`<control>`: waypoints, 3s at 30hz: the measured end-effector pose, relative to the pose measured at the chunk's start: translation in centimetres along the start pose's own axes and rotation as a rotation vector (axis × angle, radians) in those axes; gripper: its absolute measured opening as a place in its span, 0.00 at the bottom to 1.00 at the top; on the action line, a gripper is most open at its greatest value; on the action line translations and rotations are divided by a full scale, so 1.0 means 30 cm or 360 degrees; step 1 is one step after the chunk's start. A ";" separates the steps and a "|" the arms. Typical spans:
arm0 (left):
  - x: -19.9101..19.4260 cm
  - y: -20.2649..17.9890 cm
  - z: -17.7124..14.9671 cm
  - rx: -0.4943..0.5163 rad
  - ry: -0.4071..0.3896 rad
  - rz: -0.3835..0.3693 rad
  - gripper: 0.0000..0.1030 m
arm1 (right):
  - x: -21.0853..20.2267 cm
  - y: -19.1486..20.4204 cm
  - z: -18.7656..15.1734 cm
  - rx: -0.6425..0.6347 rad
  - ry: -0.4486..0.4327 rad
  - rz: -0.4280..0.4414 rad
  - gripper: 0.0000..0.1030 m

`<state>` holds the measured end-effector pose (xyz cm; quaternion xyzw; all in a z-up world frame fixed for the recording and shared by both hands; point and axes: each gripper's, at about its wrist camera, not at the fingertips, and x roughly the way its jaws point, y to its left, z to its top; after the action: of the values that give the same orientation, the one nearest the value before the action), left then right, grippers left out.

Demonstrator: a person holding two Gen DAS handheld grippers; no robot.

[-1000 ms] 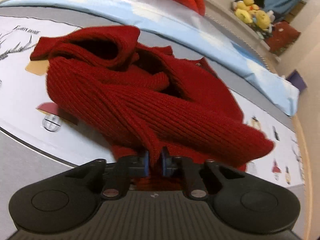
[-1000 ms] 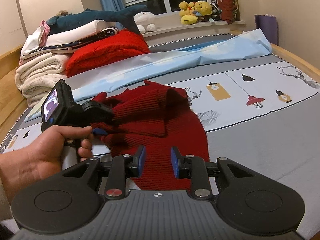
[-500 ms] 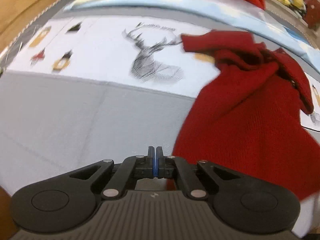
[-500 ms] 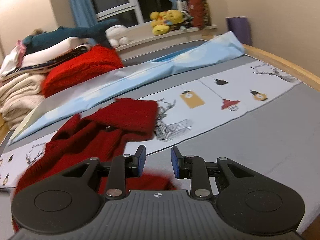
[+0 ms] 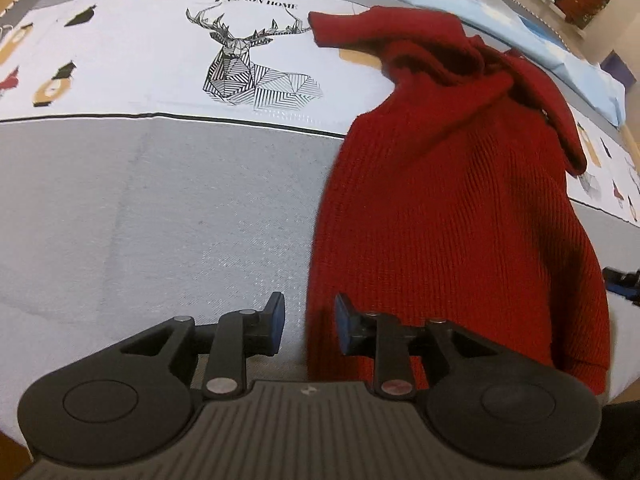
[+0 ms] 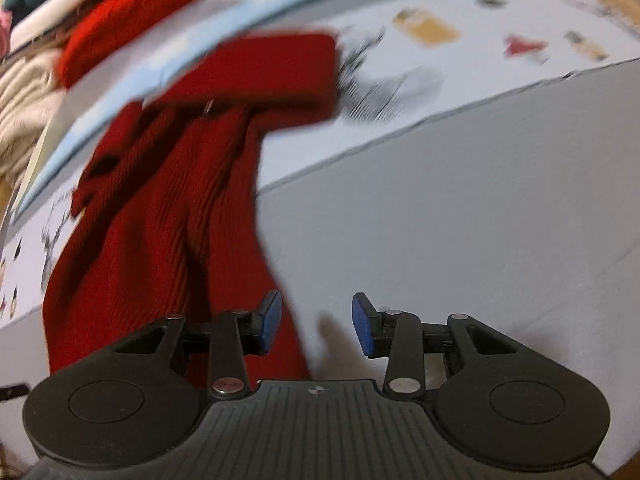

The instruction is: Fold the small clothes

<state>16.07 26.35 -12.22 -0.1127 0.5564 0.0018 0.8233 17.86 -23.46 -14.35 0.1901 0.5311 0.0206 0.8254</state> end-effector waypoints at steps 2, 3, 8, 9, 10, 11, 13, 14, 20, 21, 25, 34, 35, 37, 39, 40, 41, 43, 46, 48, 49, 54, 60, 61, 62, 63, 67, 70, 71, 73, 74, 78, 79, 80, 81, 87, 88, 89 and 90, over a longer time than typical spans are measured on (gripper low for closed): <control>0.029 0.006 -0.001 -0.0047 -0.0003 -0.0018 0.37 | 0.042 0.047 -0.020 -0.0052 0.0056 0.0036 0.40; 0.041 0.007 -0.003 -0.0077 -0.0001 -0.0025 0.37 | 0.062 0.072 -0.031 -0.0090 0.0087 0.0044 0.40; 0.094 0.020 0.025 -0.0178 -0.0016 -0.0053 0.38 | 0.143 0.158 -0.071 -0.0297 0.0150 -0.0114 0.38; 0.105 0.013 0.030 -0.0182 -0.0015 -0.0053 0.38 | 0.143 0.161 -0.080 -0.0311 0.0143 -0.0124 0.32; 0.119 0.005 0.039 -0.0179 -0.0007 -0.0049 0.38 | 0.144 0.171 -0.084 -0.0337 0.0133 -0.0123 0.28; 0.133 -0.006 0.045 -0.0171 0.0005 -0.0044 0.38 | 0.141 0.177 -0.088 -0.0368 0.0126 -0.0117 0.21; 0.156 -0.028 0.056 -0.0145 0.0024 -0.0030 0.37 | 0.122 0.175 -0.086 -0.0402 0.0096 -0.0095 0.06; 0.166 -0.040 0.057 -0.0121 0.0031 -0.0023 0.36 | 0.102 0.157 -0.073 -0.0368 0.0070 -0.0062 0.06; 0.156 -0.132 0.018 0.0204 0.0121 -0.0111 0.08 | -0.214 -0.045 0.046 -0.0089 -0.0513 -0.0145 0.04; 0.142 -0.155 -0.006 0.0294 0.0161 -0.0167 0.07 | -0.238 -0.075 0.053 -0.0104 -0.0530 -0.0198 0.04; 0.070 -0.214 -0.093 0.0553 0.0186 -0.0117 0.05 | -0.206 -0.198 0.042 -0.0063 -0.0319 -0.0424 0.05; -0.012 -0.230 -0.195 0.0727 0.0286 -0.0035 0.06 | -0.084 -0.216 -0.052 -0.0271 0.0024 -0.0404 0.07; -0.019 -0.240 -0.194 0.0743 0.0267 -0.0023 0.08 | -0.083 -0.219 -0.057 -0.0287 0.0043 -0.0386 0.06; -0.039 -0.262 -0.180 0.0736 0.0195 0.0008 0.09 | -0.097 -0.219 -0.058 -0.0365 0.0025 -0.0411 0.05; -0.065 -0.291 -0.157 0.0716 0.0105 0.0007 0.09 | -0.114 -0.224 -0.058 -0.0364 -0.0017 -0.0460 0.05; -0.078 -0.308 -0.142 0.0701 0.0056 0.0006 0.09 | -0.109 -0.227 -0.061 -0.0338 -0.0029 -0.0458 0.05; -0.099 -0.327 -0.119 0.0674 -0.0018 0.0011 0.09 | -0.109 -0.232 -0.061 -0.0309 -0.0032 -0.0448 0.05; -0.148 -0.361 -0.074 0.0602 -0.0169 -0.0009 0.14 | -0.093 -0.224 -0.070 -0.0337 0.0015 -0.0429 0.07; -0.228 -0.444 0.019 0.0491 -0.0347 -0.0026 0.24 | -0.107 -0.200 -0.091 -0.0416 0.0020 -0.0482 0.11; -0.266 -0.522 0.090 0.0454 -0.0443 -0.0028 0.28 | -0.123 -0.206 -0.086 -0.0394 -0.0048 -0.0468 0.11; -0.273 -0.588 0.144 0.0441 -0.0469 -0.0015 0.28 | -0.107 -0.212 -0.090 -0.0414 0.0000 -0.0475 0.11; -0.269 -0.708 0.272 0.0371 -0.0661 -0.0021 0.30 | -0.094 -0.207 -0.123 -0.0535 0.0068 -0.0506 0.04; -0.087 -0.649 0.305 0.0173 -0.0358 0.0155 0.28 | -0.155 -0.236 -0.110 -0.0373 -0.0023 -0.0481 0.08; -0.097 -0.638 0.326 0.0136 -0.0393 0.0103 0.28 | -0.174 -0.223 -0.112 -0.0390 -0.0091 -0.0485 0.10; -0.108 -0.632 0.348 0.0112 -0.0419 0.0064 0.29 | -0.192 -0.200 -0.108 -0.0436 -0.0182 -0.0484 0.11; -0.121 -0.628 0.371 0.0099 -0.0451 0.0039 0.30 | -0.204 -0.173 -0.108 -0.0507 -0.0274 -0.0482 0.11; -0.119 -0.603 0.423 0.0111 -0.0501 0.0094 0.31 | -0.187 -0.006 -0.093 -0.0854 -0.0482 -0.0419 0.11; -0.067 -0.561 0.442 0.0082 -0.0395 0.0131 0.31 | -0.097 0.148 -0.046 -0.1036 -0.0504 -0.0331 0.20; -0.058 -0.537 0.440 0.0068 -0.0367 0.0118 0.31 | -0.050 0.205 -0.020 -0.1086 -0.0493 -0.0312 0.24; -0.048 -0.517 0.435 0.0054 -0.0338 0.0098 0.31 | 0.051 0.320 0.029 -0.1171 -0.0496 -0.0293 0.32; -0.049 -0.512 0.433 0.0053 -0.0332 0.0098 0.31 | 0.098 0.366 0.052 -0.1209 -0.0499 -0.0288 0.33; -0.037 -0.495 0.434 0.0071 -0.0322 0.0093 0.31 | 0.285 0.539 0.145 -0.1385 -0.0498 -0.0380 0.46; -0.033 -0.491 0.433 0.0075 -0.0314 0.0097 0.31 | 0.325 0.571 0.159 -0.1441 -0.0498 -0.0410 0.48; -0.028 -0.485 0.434 0.0072 -0.0307 0.0103 0.31 | 0.350 0.594 0.165 -0.1494 -0.0493 -0.0437 0.48; -0.023 -0.479 0.434 0.0068 -0.0300 0.0110 0.31 | 0.387 0.616 0.174 -0.1561 -0.0481 -0.0477 0.48; -0.009 -0.461 0.443 0.0050 -0.0280 0.0108 0.31 | 0.508 0.663 0.218 -0.1735 -0.0461 -0.0587 0.32; -0.006 -0.461 0.445 0.0044 -0.0276 0.0104 0.31 | 0.507 0.658 0.230 -0.1731 -0.0469 -0.0570 0.15; -0.005 -0.463 0.447 0.0039 -0.0274 0.0098 0.31 | 0.499 0.654 0.241 -0.1718 -0.0478 -0.0550 0.14; -0.003 -0.465 0.448 0.0036 -0.0272 0.0093 0.31 | 0.479 0.646 0.260 -0.1689 -0.0503 -0.0518 0.12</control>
<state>30.14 15.30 -4.79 -0.0866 0.4870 0.0292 0.8686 34.27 -4.39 -17.49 -0.3333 0.3407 0.1284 0.8697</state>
